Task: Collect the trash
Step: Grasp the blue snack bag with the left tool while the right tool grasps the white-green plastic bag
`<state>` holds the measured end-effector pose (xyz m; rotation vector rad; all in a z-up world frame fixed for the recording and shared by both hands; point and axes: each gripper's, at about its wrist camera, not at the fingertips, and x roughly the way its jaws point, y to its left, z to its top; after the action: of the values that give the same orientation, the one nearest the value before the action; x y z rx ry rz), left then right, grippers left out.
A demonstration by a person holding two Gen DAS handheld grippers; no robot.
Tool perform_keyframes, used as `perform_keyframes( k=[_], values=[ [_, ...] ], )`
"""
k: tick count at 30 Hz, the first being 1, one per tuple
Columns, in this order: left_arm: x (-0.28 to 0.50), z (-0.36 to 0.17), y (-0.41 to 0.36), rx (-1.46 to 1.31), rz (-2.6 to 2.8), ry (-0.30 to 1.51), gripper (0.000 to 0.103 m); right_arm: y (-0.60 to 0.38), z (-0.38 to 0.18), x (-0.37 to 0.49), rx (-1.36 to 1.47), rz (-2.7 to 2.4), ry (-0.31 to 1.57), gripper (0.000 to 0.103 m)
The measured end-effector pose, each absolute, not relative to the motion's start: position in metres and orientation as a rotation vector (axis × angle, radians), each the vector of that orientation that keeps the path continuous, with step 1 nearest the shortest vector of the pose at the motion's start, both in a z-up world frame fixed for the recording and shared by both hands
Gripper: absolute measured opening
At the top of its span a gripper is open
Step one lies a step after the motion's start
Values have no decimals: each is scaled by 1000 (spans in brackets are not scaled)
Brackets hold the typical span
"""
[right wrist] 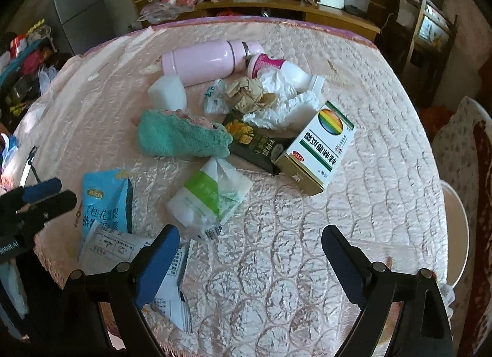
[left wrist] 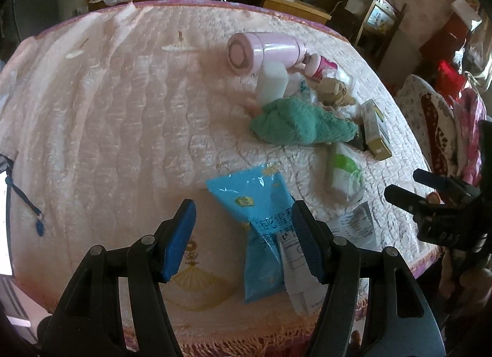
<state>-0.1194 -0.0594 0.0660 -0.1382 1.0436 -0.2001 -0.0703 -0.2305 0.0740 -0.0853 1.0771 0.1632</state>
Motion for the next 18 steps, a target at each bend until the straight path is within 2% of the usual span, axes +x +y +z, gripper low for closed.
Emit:
perform_keyframes(
  k=[18],
  values=[
    [-106,40,-64,-164,-192,1087,64,-228,53,-54,46,192,1125,92]
  ],
)
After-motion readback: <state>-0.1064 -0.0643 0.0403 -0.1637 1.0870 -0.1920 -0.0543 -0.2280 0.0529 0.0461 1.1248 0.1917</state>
